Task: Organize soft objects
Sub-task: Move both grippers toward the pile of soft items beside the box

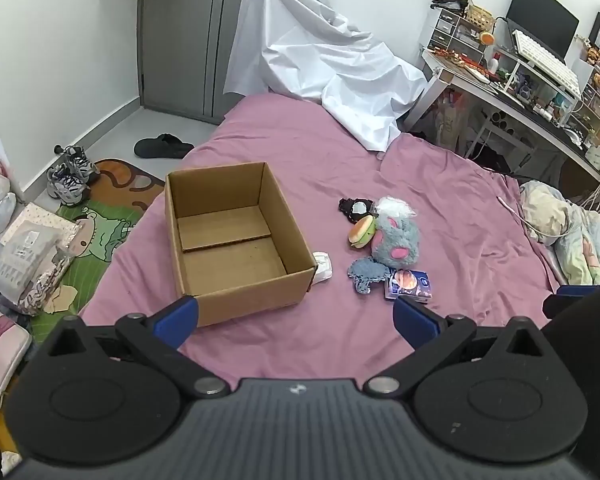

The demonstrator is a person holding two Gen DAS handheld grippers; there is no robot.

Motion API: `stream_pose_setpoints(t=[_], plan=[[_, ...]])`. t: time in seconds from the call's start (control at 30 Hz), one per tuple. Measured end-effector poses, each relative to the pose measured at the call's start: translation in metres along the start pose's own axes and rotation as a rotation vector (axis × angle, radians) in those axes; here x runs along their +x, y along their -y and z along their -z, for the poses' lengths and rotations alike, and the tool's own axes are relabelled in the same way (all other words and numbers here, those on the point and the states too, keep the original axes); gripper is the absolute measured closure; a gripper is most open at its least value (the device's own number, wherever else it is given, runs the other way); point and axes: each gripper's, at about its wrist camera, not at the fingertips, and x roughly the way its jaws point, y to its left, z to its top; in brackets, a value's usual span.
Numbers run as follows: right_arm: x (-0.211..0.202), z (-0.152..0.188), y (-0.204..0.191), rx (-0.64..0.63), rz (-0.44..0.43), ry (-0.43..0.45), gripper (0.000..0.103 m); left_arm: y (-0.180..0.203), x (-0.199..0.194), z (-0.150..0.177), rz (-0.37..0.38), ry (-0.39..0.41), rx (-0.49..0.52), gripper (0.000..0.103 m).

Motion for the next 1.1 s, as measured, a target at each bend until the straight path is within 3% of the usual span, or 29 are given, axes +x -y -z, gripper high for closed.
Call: stream_pose_setpoints(t=[1.1], plan=[[-0.005, -0.005, -0.005, -0.019, 0.026, 0.044, 0.000, 0.003, -0.001, -0.006, 0.021, 0.014, -0.020, 0.000]])
